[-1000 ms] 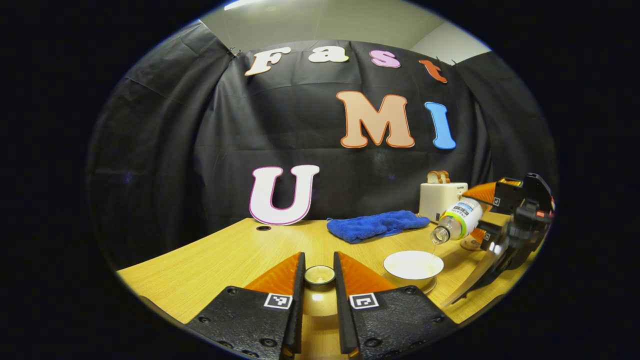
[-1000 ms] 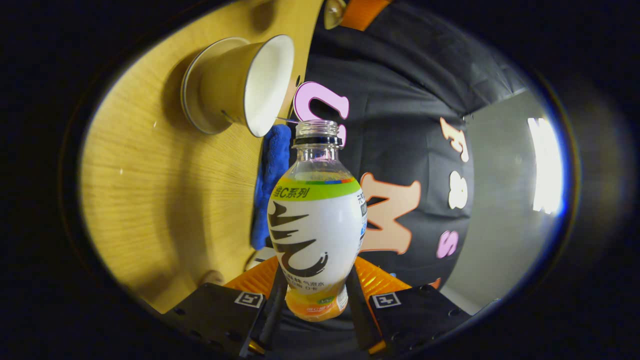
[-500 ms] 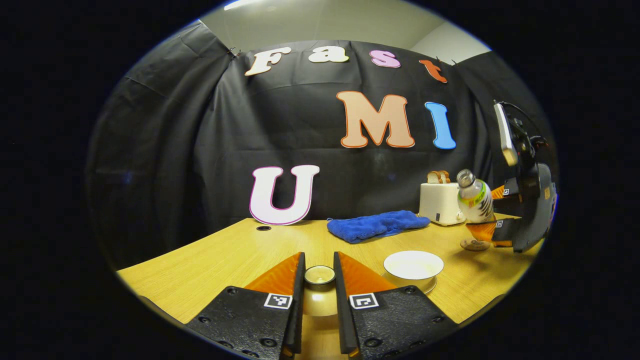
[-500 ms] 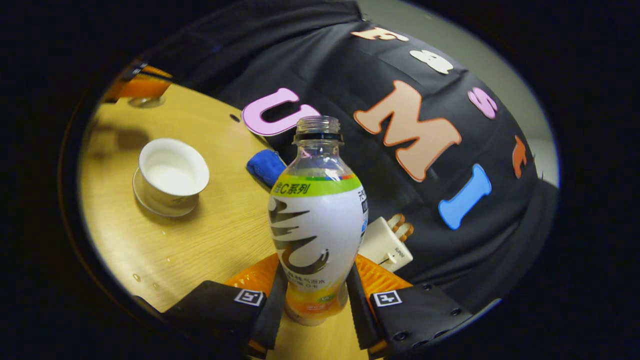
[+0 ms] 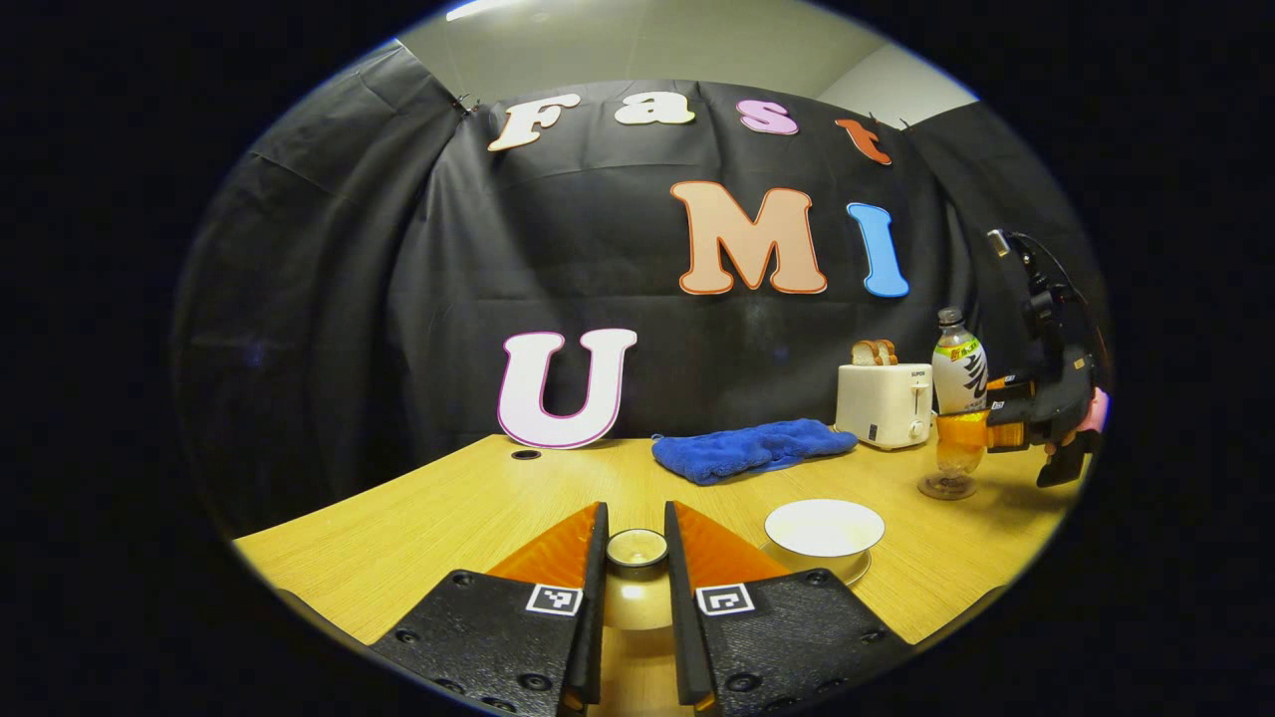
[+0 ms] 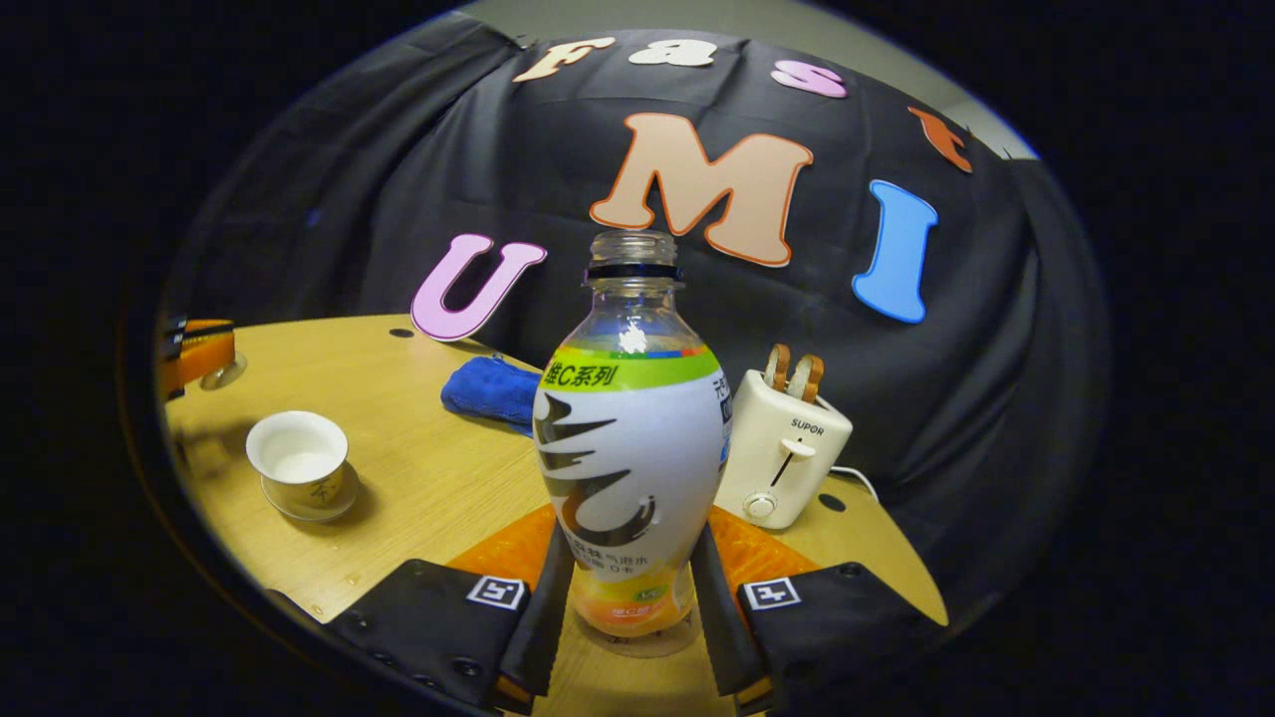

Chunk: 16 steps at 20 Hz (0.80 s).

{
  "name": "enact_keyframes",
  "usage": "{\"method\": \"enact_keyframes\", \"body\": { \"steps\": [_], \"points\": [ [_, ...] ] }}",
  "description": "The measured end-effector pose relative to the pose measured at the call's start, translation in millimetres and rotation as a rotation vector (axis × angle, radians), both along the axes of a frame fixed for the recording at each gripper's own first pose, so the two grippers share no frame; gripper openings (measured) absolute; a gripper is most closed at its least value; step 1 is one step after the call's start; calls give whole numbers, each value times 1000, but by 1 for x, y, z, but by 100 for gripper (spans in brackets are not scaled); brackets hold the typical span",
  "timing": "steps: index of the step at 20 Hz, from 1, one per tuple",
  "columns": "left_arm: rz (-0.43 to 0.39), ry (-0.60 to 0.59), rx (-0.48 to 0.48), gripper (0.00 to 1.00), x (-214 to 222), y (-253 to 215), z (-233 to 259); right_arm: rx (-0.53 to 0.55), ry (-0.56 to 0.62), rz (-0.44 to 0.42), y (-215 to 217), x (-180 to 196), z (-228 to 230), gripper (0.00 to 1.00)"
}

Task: Open the teacup lid with one hand, grasp the water bottle and pour water into the teacup with the other hand; after pouring, place the water bottle on the coaster and then close the teacup lid.

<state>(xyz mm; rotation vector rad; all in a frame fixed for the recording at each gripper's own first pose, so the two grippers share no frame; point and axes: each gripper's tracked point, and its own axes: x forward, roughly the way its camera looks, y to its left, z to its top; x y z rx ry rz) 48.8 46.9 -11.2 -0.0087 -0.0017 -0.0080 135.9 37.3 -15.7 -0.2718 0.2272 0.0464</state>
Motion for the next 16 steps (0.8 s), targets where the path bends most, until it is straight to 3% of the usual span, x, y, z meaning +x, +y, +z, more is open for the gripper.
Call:
{"method": "enact_keyframes", "body": {
  "steps": [5, 13, 16],
  "points": [
    [-1, 0, 0, 27, 1, 0, 0, 127, 27, -19, -13, 4, -16, 63],
    [-2, 0, 0, 27, 0, -1, 0, 191, 30, -29, -27, 3, -26, 63],
    [-3, 0, -1, 27, 1, -1, 0, 236, 32, -38, -30, 4, -26, 68]
  ]
}}
